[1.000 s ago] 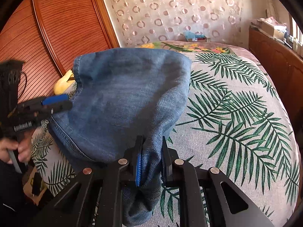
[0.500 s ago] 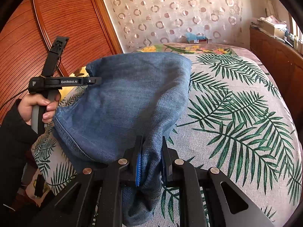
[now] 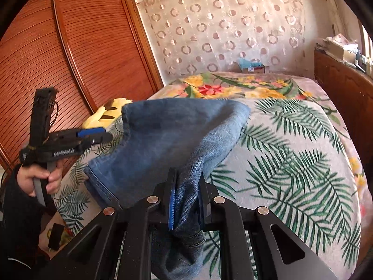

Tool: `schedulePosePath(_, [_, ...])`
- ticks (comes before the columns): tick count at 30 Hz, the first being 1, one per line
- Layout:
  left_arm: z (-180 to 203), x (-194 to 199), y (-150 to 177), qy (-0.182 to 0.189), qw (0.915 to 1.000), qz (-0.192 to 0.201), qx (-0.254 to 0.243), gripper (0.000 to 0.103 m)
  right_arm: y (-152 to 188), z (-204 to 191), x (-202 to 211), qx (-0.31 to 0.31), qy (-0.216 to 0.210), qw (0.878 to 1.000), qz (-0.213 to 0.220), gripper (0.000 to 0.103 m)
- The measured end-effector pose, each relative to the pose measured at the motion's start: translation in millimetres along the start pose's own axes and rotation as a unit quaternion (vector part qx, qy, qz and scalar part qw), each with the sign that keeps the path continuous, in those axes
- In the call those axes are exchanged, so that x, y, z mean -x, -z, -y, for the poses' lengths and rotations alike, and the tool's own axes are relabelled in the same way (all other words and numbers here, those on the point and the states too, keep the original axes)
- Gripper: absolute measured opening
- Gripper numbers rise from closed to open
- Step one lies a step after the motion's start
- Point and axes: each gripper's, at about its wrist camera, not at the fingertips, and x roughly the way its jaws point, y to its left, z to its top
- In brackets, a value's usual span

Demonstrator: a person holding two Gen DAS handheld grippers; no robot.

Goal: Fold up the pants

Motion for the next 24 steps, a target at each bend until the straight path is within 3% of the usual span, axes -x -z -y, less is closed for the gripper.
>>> schedulePosePath(3, [-4.0, 9.6, 9.3, -0.004, 1.0000, 0.000, 0.002, 0.061, -12.4, -12.4, -0.8, 0.011, -0.007, 1.000, 0.008, 0.014])
schedulePosePath(4, [-6.0, 12.3, 11.4, -0.011, 0.9999, 0.003, 0.004, 0.074, -15.7, -16.7, -2.0, 0.016, -0.010, 1.000, 0.011, 0.014])
schedulePosePath(5, [-7.1, 15.7, 13.6, -0.014, 0.9999, 0.007, 0.006, 0.081, -20.1, -22.5, -3.8, 0.021, -0.012, 1.000, 0.012, 0.014])
schedulePosePath(16, [-54.8, 61.6, 43.0, -0.038, 0.9969, 0.044, 0.054, 0.081, -48.7, -85.1, -41.6, 0.074, -0.056, 0.996, 0.014, 0.013])
schedulePosePath(24, [-83.2, 79.8, 57.0, -0.067, 0.9931, 0.052, 0.081, 0.081, -44.0, -134.6, -82.1, 0.124, -0.104, 0.987, -0.012, 0.012])
